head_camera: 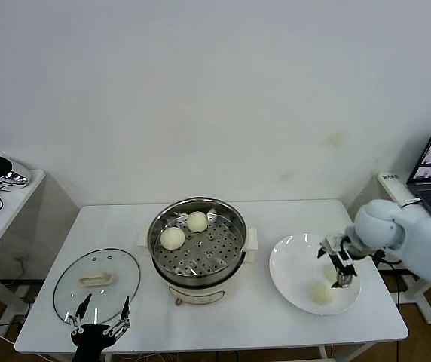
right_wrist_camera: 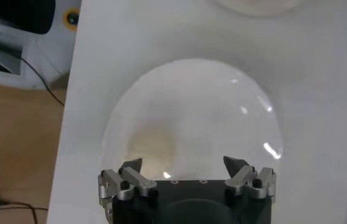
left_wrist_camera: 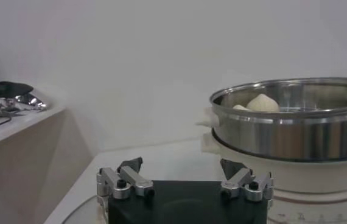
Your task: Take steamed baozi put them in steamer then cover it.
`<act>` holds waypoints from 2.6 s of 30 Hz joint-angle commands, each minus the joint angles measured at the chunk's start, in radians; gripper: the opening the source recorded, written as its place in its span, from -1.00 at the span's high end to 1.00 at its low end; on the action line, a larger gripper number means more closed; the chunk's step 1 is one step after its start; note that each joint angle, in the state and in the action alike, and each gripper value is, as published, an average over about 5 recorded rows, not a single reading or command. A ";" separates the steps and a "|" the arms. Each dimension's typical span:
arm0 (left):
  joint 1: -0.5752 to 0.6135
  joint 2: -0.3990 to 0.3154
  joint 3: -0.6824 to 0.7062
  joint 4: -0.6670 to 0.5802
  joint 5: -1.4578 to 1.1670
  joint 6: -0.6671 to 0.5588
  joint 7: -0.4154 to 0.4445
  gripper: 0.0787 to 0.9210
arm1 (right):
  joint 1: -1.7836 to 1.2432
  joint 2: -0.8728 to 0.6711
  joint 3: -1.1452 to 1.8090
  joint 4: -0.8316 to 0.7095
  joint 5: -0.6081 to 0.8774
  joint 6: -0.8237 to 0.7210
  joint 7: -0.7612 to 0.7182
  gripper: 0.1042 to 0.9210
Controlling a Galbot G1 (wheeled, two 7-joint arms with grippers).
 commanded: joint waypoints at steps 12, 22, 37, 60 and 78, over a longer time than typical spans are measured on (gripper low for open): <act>-0.001 -0.002 -0.004 0.007 0.000 -0.005 0.000 -0.77 | -0.193 0.055 0.095 -0.101 -0.083 0.025 0.025 -0.76; -0.009 -0.001 -0.003 0.019 -0.002 -0.005 0.000 -0.77 | -0.200 0.102 0.096 -0.143 -0.075 0.022 0.036 -0.57; -0.013 0.004 -0.005 0.019 -0.006 -0.005 0.000 -0.77 | -0.026 0.070 0.090 -0.121 -0.003 0.043 -0.023 0.05; -0.012 0.019 -0.018 0.011 -0.028 -0.018 -0.001 -0.77 | 0.617 0.576 -0.134 -0.231 0.359 0.184 -0.069 0.03; -0.019 0.005 -0.029 0.001 -0.035 -0.014 -0.002 -0.77 | 0.490 0.885 -0.312 -0.295 0.059 0.579 -0.041 -0.07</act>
